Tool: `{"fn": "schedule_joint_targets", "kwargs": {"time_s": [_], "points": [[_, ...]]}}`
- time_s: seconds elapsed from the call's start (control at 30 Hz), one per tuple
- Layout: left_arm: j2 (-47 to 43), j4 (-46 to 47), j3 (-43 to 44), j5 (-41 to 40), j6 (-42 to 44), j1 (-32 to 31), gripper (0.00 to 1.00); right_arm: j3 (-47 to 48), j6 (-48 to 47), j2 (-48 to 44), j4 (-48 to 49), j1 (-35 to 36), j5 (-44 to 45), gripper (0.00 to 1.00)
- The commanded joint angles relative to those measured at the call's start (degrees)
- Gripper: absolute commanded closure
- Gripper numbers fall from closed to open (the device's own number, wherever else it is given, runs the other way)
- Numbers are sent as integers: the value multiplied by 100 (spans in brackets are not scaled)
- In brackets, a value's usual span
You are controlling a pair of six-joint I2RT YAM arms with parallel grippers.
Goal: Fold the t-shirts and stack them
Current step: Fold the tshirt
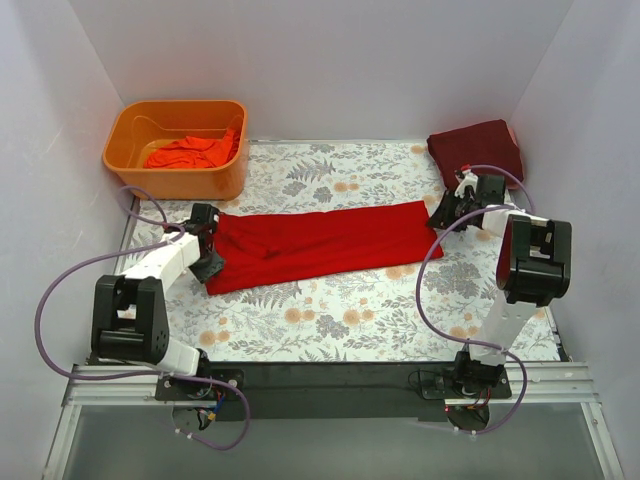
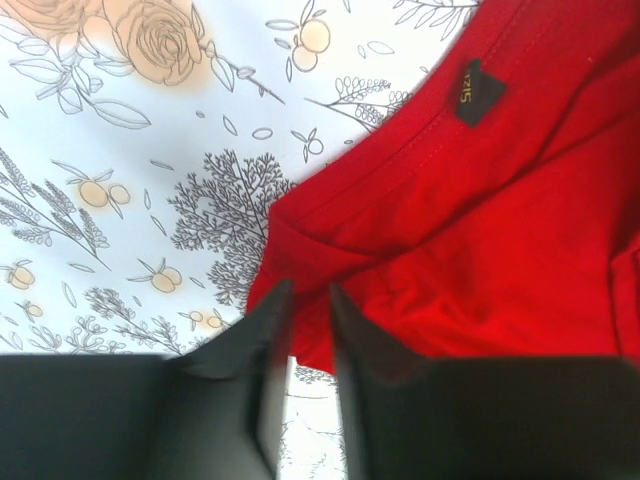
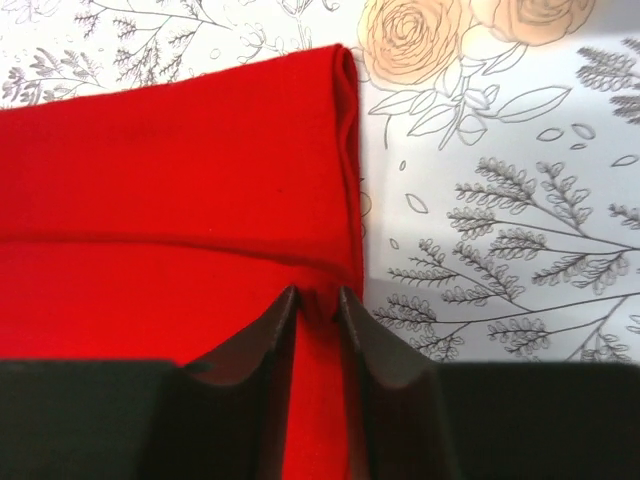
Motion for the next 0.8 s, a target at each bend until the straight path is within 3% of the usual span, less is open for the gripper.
{"fn": "schedule_joint_targets", "kwargs": {"time_s": [0.0, 0.1, 0.2, 0.23, 0.4, 0.6, 0.77], "points": [[-49, 34, 356, -262, -12, 42, 75, 206, 183, -338, -79, -3, 299, 62], [-189, -89, 576, -226, 15, 42, 56, -110, 464, -838, -220, -3, 844, 52], [-417, -230, 542, -174, 24, 42, 38, -409, 605, -1401, -378, -3, 1100, 50], [-583, -256, 498, -156, 32, 42, 36, -636, 693, -1543, -370, -3, 1004, 50], [-989, -152, 59, 72, -117, 42, 35, -1218, 1001, -2071, -168, -3, 407, 54], [-710, 376, -522, 363, -363, 42, 42, -1797, 1414, -1765, 410, -21, -218, 60], [-269, 490, -715, 143, -565, 191, 55, -2220, 1608, -1396, 720, -362, -227, 60]]}}
